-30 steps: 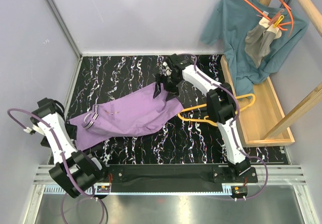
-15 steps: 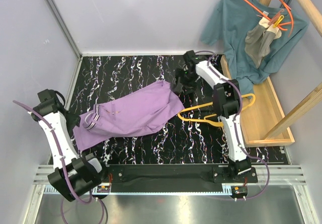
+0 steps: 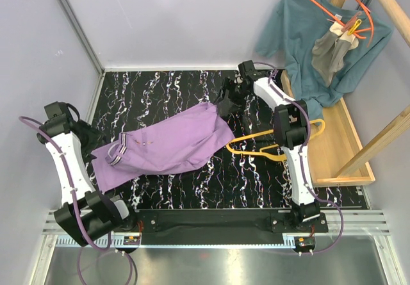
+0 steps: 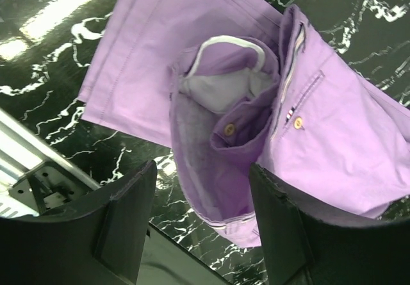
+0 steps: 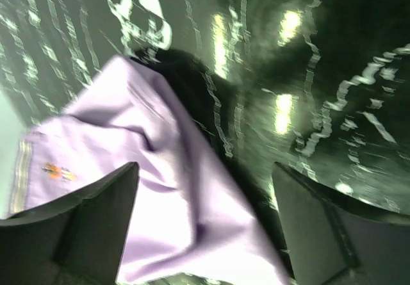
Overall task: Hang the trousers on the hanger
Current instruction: Fold the trousers at the center of the board.
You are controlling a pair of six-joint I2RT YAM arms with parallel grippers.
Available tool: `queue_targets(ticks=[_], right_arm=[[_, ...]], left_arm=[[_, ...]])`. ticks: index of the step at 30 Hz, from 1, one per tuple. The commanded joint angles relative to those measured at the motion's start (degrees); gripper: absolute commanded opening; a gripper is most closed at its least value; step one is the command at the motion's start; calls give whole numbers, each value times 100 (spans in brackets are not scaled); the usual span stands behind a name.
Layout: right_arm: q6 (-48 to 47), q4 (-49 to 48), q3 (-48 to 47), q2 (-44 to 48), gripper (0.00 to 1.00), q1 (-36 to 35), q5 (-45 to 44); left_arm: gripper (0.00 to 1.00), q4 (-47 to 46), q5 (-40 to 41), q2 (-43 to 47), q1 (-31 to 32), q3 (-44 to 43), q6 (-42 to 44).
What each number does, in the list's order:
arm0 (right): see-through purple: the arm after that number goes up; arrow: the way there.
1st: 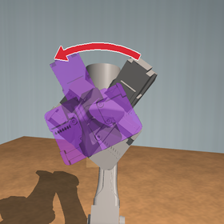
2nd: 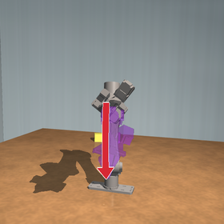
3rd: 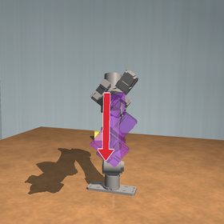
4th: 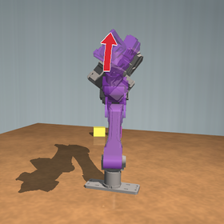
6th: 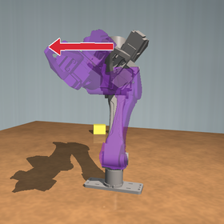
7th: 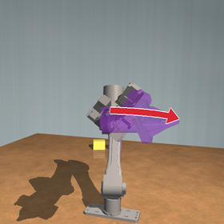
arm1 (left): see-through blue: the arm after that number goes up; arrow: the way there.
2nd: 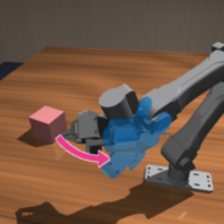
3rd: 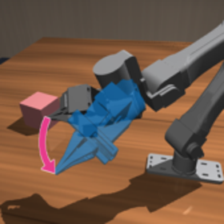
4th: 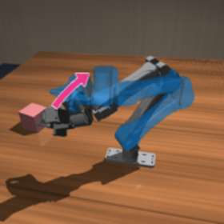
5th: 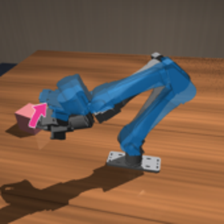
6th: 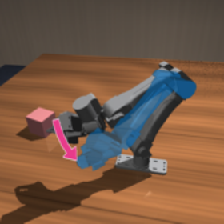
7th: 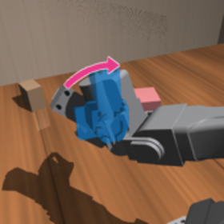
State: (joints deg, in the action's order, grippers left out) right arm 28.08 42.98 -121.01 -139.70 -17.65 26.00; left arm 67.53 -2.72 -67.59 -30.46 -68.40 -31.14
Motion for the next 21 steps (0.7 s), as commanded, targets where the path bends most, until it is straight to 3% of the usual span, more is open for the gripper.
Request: queue_targets(ticks=[1,7,9,12,13,14,21], right_arm=[[934,-896,87,294,89,-63,434],[1297,-229,-519,-14,79,-379,-444],[1297,-273,-537,-13,68,-511,-543],[1280,208,-975,-320,64,-643,-745],[1227,437,-1386,-443,66,-669,-980],[1183,805,-1547,-610,99,-704,-1104],[849,1019,-1470,-506,100,-801,-1808]], left_arm=[[65,-336,-360,62,31,-60,116],[65,-547,-422,132,49,125,187],[64,-644,-484,185,49,239,196],[65,-741,-536,203,40,353,213],[65,-750,-554,211,40,371,222],[65,-750,-580,211,49,380,239],[65,-644,-440,229,49,266,327]])
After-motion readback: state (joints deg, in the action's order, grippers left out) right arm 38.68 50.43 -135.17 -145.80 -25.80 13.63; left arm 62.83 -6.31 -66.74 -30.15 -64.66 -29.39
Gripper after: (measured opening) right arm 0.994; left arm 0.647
